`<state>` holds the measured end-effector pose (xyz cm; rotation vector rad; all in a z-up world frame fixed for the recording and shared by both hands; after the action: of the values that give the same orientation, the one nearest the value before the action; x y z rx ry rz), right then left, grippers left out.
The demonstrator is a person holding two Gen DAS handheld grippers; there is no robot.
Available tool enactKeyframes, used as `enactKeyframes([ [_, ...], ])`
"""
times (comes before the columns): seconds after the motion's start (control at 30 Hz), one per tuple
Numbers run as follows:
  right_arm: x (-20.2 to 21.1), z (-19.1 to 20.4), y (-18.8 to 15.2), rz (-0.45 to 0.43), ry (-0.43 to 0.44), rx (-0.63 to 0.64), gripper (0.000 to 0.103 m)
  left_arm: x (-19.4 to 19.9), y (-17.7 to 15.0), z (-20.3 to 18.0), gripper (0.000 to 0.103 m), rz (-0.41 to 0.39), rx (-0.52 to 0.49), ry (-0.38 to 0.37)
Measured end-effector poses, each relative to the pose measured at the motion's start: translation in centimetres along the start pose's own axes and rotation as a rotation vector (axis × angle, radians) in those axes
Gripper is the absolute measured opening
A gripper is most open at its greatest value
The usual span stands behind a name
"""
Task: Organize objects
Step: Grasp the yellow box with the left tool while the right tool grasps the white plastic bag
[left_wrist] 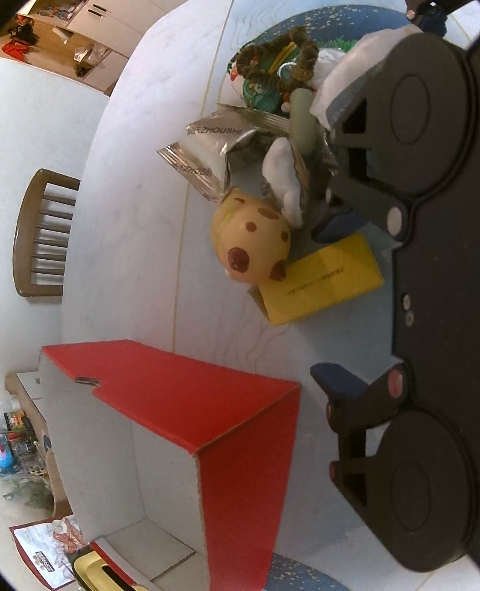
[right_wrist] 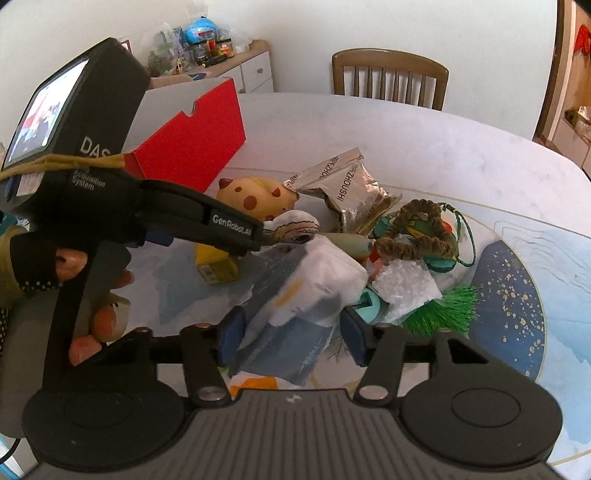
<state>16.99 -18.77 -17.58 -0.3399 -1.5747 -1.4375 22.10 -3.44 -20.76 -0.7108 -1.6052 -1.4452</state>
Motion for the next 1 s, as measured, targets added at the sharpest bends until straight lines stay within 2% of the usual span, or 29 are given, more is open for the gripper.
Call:
enactKeyframes([
  [0.17,0.0,-0.7,0.1,0.006,0.015,-0.034,0.043,-0.1,-0.1,-0.2,0.046,-0.002,-0.009,-0.014],
  [0.23,0.0,-0.9,0.1,0.008,0.018,-0.046,0.038,0.2,-0.1,-0.2,0.035,-0.003,-0.018,-0.02],
  [0.3,0.2,-0.9,0.0,0.01,0.022,-0.052,0.035,0.2,-0.2,-0.4,0.031,-0.001,-0.03,-0.022],
  [0.63,1.5,-1.2,0.1,-0.001,0.032,-0.071,0.023,1.5,-1.3,0.7,0.028,0.012,-0.022,-0.036],
  [0.8,2.4,-1.1,0.3,-0.017,0.05,-0.052,0.023,3.0,-1.9,1.5,0.028,0.027,-0.002,-0.059],
  [1.0,3.7,-1.3,0.5,-0.03,0.069,-0.063,0.023,5.1,-2.2,2.2,0.027,0.003,0.001,-0.073],
])
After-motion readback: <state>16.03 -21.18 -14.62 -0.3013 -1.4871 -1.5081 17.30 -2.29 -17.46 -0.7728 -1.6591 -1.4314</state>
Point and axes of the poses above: each gripper's, at about its wrist camera, not at the fingertips, and x roughly against the way its jaws point, z to its left, y to its top, the point moved 4 cm from there along -x, roughly the way its jaws point, and after that the axes turned 3 degrees about -x, right-handed, at the moved point
